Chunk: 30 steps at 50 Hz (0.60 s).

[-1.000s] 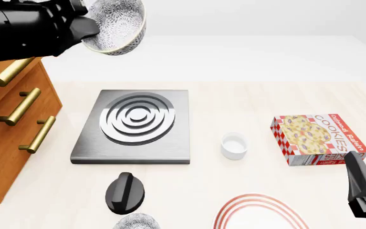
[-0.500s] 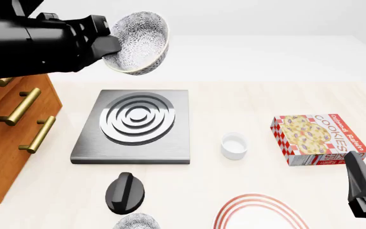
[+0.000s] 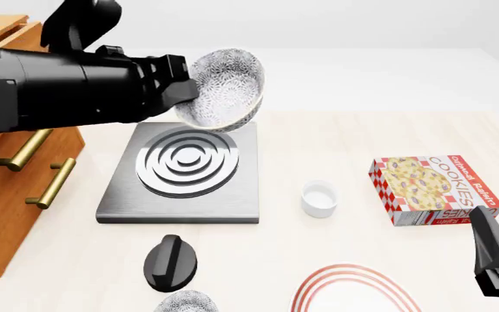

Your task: Pick the akita bowl on the wooden cabinet and place it on the plate.

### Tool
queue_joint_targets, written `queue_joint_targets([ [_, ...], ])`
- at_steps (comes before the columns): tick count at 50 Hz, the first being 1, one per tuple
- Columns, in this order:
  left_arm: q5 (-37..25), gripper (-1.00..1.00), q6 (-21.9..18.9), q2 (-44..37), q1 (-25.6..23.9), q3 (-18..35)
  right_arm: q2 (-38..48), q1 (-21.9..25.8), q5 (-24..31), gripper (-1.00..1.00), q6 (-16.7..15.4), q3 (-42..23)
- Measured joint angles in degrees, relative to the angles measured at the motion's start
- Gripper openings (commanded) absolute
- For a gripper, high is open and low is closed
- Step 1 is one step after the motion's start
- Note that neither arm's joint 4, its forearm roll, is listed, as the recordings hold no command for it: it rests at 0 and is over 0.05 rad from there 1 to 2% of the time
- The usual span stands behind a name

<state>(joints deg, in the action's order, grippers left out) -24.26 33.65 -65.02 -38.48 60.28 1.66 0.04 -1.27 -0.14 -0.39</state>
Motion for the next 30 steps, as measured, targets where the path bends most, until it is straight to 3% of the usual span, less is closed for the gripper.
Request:
queue_joint_targets([
  [30,2.15,-1.00,1.88,-4.85,-6.96,-0.64,0.00,0.00,0.00,1.00,0.00,0.00],
])
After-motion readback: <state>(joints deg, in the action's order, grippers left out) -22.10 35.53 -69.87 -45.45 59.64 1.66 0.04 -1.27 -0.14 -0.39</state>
